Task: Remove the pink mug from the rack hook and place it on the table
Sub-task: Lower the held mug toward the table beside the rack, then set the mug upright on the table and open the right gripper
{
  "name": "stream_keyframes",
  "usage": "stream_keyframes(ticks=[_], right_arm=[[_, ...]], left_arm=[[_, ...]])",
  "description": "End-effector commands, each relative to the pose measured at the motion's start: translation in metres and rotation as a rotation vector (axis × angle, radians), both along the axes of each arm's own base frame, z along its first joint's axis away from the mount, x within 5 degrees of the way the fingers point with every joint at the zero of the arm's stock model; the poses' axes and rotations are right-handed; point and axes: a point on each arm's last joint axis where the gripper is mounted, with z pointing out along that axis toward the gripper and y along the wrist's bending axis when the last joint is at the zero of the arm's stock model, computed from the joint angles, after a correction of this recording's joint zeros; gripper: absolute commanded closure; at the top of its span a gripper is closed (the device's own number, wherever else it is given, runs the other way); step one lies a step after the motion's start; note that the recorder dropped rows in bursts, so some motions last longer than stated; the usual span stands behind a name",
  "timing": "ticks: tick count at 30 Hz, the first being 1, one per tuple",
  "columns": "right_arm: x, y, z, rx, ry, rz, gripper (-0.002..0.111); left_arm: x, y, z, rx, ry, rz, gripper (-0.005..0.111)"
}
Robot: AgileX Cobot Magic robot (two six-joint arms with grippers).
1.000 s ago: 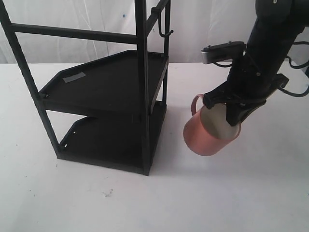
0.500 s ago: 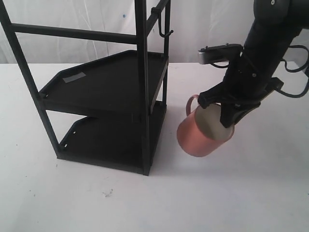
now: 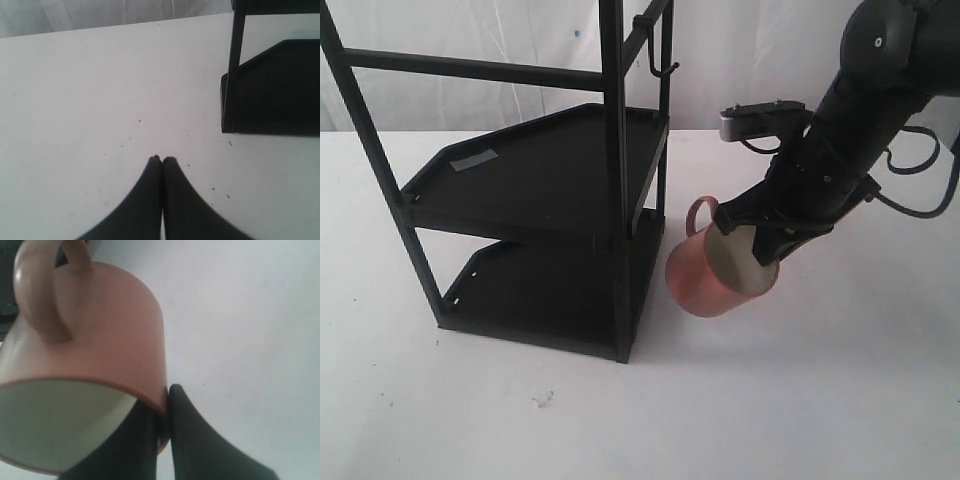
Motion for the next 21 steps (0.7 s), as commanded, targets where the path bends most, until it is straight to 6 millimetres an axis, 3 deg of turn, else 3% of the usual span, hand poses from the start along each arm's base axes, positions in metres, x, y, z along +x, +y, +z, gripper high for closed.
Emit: stream_keyframes(ticks=[1,21], right_arm=[[-0.001,0.0,-0.005,0.011,-0.024,-0.002,0.108],[0.002,0.003,-0.042,0.025,0.029,-0.024,0.108]], left_arm=[[0.0,0.0,-0.001,-0.003,0.004,-0.005,0.107],[0.0,0.0,-0.001,-0.003,0.004,-0.005,0.107]])
